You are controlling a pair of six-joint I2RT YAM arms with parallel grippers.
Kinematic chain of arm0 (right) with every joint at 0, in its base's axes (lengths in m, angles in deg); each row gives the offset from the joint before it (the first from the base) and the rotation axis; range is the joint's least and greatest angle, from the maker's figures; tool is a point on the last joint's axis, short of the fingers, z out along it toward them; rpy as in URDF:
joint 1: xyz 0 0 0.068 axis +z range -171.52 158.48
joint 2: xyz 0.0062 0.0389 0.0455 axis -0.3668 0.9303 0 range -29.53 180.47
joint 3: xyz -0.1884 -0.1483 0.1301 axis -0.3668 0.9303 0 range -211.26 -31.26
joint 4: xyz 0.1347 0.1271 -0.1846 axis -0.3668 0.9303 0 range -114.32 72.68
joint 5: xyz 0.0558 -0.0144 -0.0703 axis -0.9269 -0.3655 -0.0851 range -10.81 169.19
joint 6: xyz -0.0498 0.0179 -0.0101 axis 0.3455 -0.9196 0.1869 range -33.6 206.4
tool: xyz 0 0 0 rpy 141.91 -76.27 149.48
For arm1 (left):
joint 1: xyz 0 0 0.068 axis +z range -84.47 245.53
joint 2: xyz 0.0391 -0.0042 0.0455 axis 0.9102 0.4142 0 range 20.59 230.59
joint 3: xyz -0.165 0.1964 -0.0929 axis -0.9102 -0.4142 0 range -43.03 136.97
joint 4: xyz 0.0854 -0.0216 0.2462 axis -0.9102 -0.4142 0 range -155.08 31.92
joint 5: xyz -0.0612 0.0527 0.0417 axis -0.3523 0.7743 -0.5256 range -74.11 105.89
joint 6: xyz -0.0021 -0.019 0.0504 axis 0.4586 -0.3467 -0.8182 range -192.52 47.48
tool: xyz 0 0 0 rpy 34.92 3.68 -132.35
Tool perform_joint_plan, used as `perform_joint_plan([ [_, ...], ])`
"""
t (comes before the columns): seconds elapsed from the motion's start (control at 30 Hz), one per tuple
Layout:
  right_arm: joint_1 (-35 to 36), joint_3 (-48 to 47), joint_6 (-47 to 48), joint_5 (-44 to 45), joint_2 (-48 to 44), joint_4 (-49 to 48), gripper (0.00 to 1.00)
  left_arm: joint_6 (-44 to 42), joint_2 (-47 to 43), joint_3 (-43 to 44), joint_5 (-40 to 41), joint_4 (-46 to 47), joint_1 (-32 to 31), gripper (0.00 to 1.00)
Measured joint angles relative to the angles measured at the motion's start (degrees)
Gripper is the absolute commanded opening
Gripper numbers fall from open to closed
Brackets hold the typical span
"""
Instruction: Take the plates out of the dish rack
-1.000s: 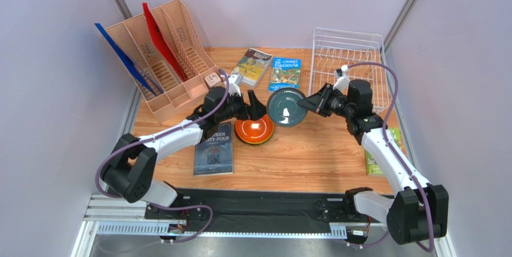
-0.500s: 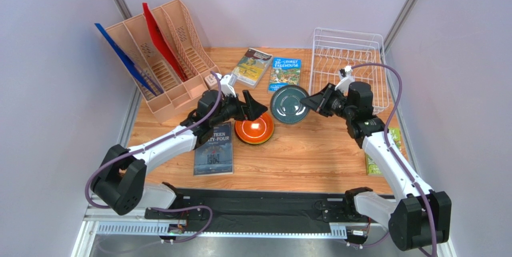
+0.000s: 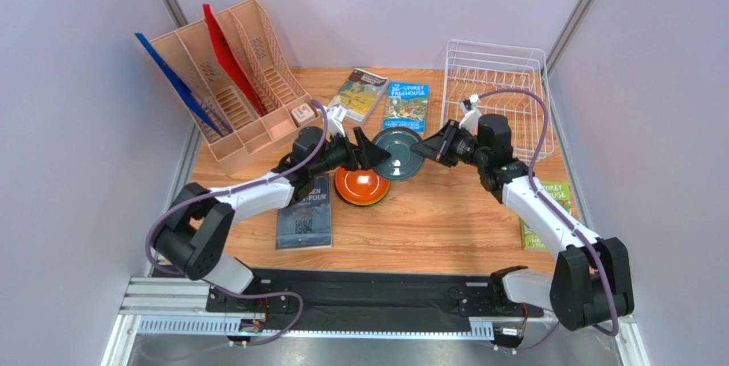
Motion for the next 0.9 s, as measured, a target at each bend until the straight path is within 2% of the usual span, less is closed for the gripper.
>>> perform_joint_plan([
  [0.1,1.0,0.3,-0.6,-0.5,0.1,-0.9,0.00,2.1,1.6,0.0,-1.4,2.9,0.0,0.49],
  [0.13,1.1,0.4,-0.8,-0.6,0.1,-1.1,0.00,2.5,1.7,0.0,-1.6,4.0,0.0,0.28],
  [0.23,0.7,1.1,-1.3,-1.0,0.2,-2.3,0.00,5.3,1.7,0.2,-2.0,6.2,0.3,0.00],
  [0.3,-0.1,1.4,-2.2,-2.0,0.4,-4.3,0.00,8.1,1.6,0.3,-2.0,7.9,1.2,0.00],
  [0.37,-0.1,1.4,-2.3,-2.5,0.8,-5.9,0.12,9.9,1.5,0.3,-1.8,8.5,1.5,0.00],
  [0.4,-0.2,1.4,-2.5,-2.8,1.1,-6.6,0.19,10.1,1.4,0.3,-1.7,8.5,1.6,0.00],
  [0.43,-0.2,1.4,-2.8,-3.1,1.5,-7.3,0.40,10.2,1.3,0.3,-1.5,8.4,1.6,0.00],
  [0.47,-0.2,1.4,-3.2,-3.1,2.0,-7.8,0.51,10.2,1.2,0.3,-1.1,8.2,1.6,0.00],
  [0.53,0.0,1.4,-4.1,-2.9,3.1,-7.7,0.65,8.5,1.0,0.3,-0.5,7.6,1.3,0.00],
  [0.63,0.7,1.4,-4.1,-2.7,4.3,-6.6,0.70,4.8,0.1,-0.6,2.6,4.0,0.3,0.00],
  [0.9,-0.3,-0.5,-0.3,2.3,3.7,0.4,0.73,-2.7,-4.8,-4.2,11.7,-7.5,-0.3,0.00],
])
